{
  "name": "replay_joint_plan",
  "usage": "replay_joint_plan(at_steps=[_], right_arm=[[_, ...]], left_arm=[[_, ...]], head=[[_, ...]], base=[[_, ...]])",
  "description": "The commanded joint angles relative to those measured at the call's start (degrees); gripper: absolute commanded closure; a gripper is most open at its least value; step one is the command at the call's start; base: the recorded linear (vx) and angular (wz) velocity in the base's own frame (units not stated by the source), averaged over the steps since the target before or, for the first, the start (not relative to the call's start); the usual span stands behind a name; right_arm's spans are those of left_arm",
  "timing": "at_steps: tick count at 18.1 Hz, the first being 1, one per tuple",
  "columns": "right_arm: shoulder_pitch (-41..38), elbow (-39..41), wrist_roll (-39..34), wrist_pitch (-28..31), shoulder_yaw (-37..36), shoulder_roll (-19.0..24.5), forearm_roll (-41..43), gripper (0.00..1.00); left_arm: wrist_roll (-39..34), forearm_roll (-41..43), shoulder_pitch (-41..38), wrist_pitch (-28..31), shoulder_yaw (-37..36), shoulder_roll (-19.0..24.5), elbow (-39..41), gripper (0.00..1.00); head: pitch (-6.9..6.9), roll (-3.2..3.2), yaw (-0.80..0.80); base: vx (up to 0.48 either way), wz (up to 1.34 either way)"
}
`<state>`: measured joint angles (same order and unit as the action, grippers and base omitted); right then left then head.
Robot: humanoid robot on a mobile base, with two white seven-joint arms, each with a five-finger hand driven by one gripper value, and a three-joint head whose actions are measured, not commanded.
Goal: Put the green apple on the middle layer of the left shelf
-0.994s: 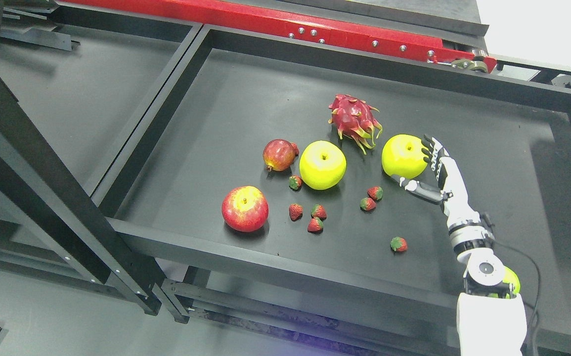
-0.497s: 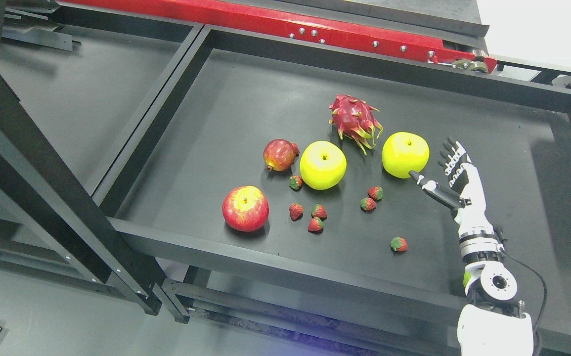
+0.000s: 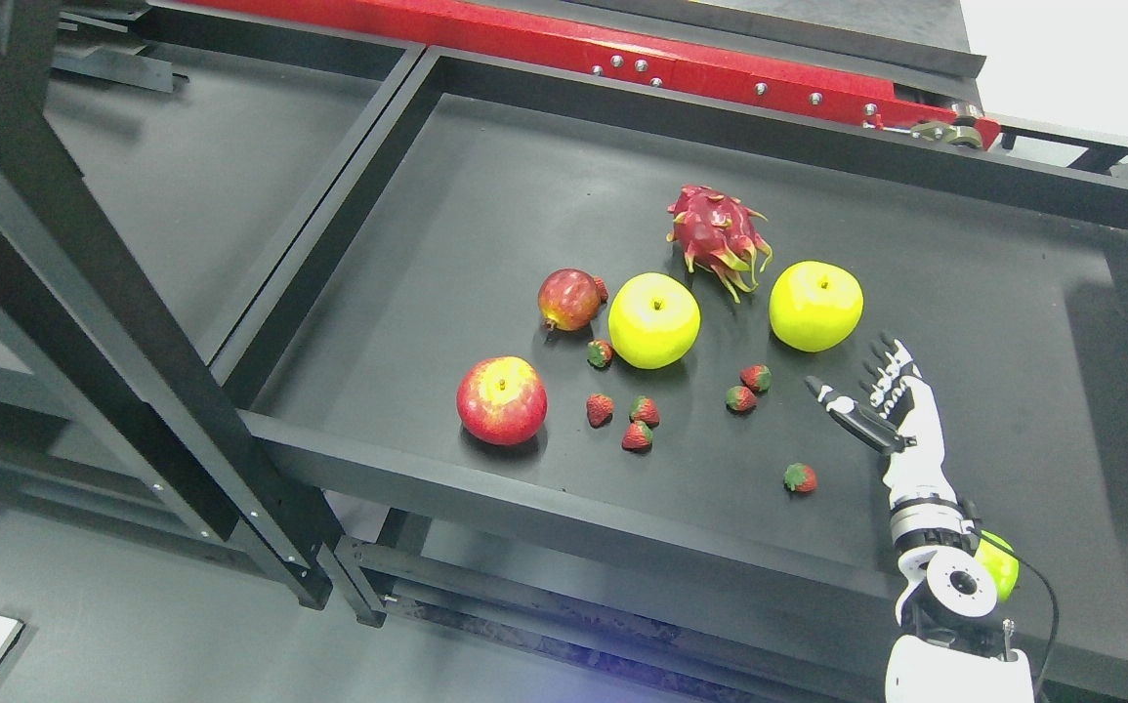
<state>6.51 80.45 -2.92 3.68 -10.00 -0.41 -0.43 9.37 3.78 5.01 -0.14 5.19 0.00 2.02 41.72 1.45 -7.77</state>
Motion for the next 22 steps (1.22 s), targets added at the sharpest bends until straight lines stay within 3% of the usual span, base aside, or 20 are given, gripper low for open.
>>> replay_joint_plan(at_steps=[1,3,22], right_arm=[[-3.2,1.7,4.3,-11.1,4.6,-0.6,3.1,0.00],[-4.3,3.4,4.2,-14.1,7.1,-0.6,3.4,0.00],[-4.1,4.5,4.3,-14.1,5.3,-0.6,3.2,0.00]], left_arm=[[-0.1,0.0,0.0,0.1,0.0,1.0,0.0,0.00],[-0.1,0.0,0.0,0.1,0.0,1.0,0.0,0.00],[-0.1,0.0,0.0,0.1,0.0,1.0,0.0,0.00]], head=[[0.00,0.00,0.00],[0.00,0.00,0.00],[0.00,0.00,0.00]], base=[[-0.054,0.12],[-0.068,0.11],[-0.013,0.03]])
